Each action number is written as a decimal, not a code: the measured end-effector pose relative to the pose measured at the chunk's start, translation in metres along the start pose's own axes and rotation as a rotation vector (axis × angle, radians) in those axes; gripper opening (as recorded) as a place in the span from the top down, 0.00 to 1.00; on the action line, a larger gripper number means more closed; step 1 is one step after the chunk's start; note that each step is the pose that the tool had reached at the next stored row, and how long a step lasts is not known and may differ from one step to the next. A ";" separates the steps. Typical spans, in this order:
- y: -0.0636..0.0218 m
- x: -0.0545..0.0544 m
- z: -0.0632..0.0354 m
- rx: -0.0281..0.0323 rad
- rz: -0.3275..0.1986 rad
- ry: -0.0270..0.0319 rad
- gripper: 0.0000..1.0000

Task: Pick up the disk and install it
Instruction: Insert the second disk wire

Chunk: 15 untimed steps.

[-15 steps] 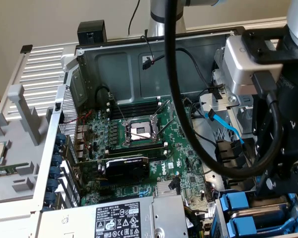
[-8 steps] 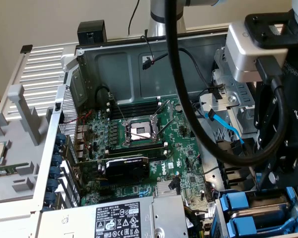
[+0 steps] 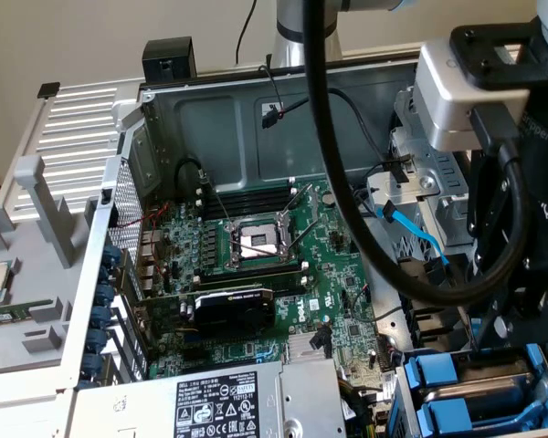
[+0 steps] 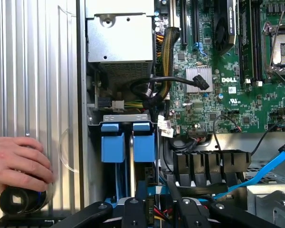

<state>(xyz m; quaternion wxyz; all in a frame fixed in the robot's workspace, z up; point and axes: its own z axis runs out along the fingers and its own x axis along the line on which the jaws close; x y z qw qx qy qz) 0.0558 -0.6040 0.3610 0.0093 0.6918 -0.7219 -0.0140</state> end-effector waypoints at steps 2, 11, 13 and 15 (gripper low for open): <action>0.0000 0.000 0.0000 0.0000 0.000 0.0000 0.69; -0.0002 -0.001 0.0001 0.0014 -0.048 0.0018 0.78; -0.0003 -0.001 0.0001 0.0028 -0.065 0.0023 0.78; -0.0003 -0.001 0.0001 0.0033 -0.097 0.0033 0.81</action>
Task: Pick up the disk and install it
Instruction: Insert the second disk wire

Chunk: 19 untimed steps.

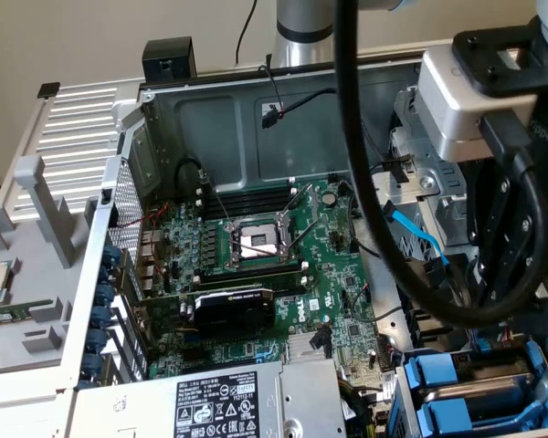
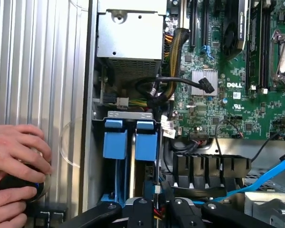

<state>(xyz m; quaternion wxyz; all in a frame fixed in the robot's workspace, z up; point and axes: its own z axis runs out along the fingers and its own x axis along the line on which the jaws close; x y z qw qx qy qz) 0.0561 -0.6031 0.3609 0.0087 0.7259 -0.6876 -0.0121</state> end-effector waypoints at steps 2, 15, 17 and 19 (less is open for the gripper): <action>0.0000 0.000 0.0000 -0.0002 -0.036 0.0010 0.87; -0.0072 0.000 -0.0003 -0.0010 -0.190 0.0057 0.89; -0.0087 0.000 -0.0003 -0.0011 -0.213 0.0063 0.89; -0.0091 0.001 -0.0004 -0.0013 -0.242 0.0073 0.89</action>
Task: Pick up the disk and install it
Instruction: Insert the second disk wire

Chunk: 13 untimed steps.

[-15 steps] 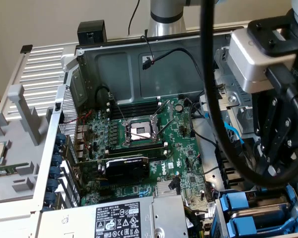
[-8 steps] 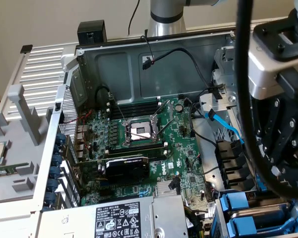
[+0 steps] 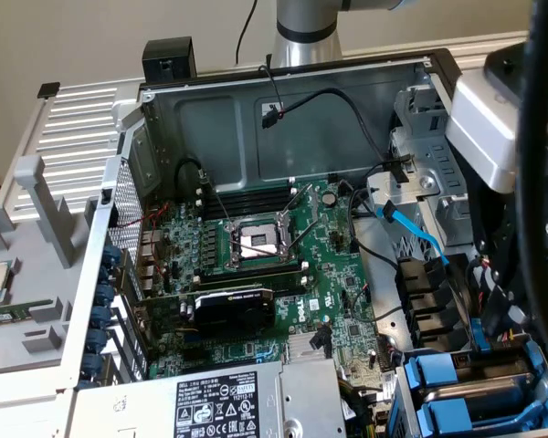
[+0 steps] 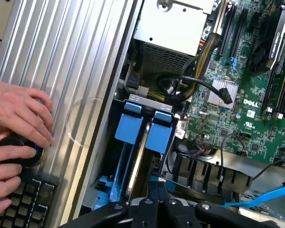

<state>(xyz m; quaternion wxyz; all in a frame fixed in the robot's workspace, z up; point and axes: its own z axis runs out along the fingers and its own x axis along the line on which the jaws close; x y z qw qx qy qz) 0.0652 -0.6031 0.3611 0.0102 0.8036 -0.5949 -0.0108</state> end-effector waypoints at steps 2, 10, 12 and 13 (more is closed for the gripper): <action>0.0000 0.000 0.0001 -0.0001 -0.036 0.0009 0.89; -0.0001 0.000 0.0001 -0.0009 -0.182 0.0052 0.89; -0.0001 0.000 0.0001 -0.0011 -0.217 0.0062 0.89; -0.0001 0.000 0.0001 -0.0012 -0.235 0.0067 0.89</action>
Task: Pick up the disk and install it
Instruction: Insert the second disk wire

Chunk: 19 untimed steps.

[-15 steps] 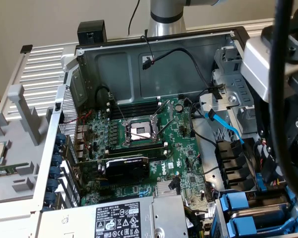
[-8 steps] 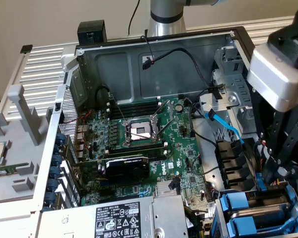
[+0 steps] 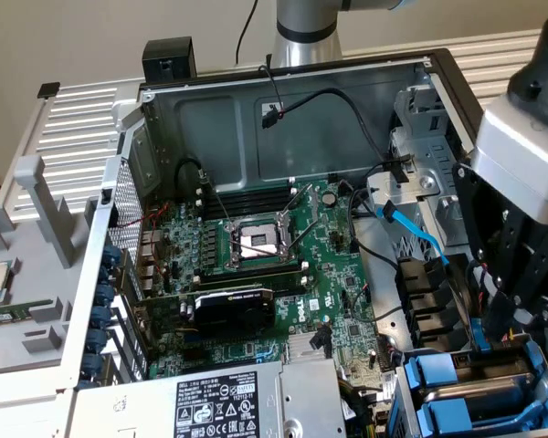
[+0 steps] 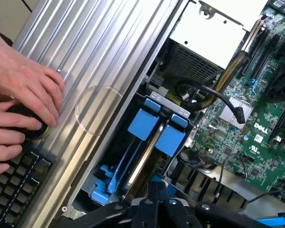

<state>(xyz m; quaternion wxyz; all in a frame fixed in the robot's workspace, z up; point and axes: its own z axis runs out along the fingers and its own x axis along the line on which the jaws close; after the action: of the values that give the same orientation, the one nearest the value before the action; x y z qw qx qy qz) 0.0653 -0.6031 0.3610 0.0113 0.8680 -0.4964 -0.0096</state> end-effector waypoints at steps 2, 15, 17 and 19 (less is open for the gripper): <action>0.0000 0.000 0.0000 -0.0002 -0.035 0.0010 0.89; -0.0013 -0.001 -0.0002 -0.0009 -0.166 0.0049 0.89; -0.0020 -0.002 -0.0003 -0.0011 -0.179 0.0053 0.89; -0.0040 -0.005 -0.0003 -0.0012 -0.181 0.0055 0.89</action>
<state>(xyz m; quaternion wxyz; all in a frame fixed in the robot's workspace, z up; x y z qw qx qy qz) 0.0662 -0.5967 0.3612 0.0122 0.9093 -0.4159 -0.0085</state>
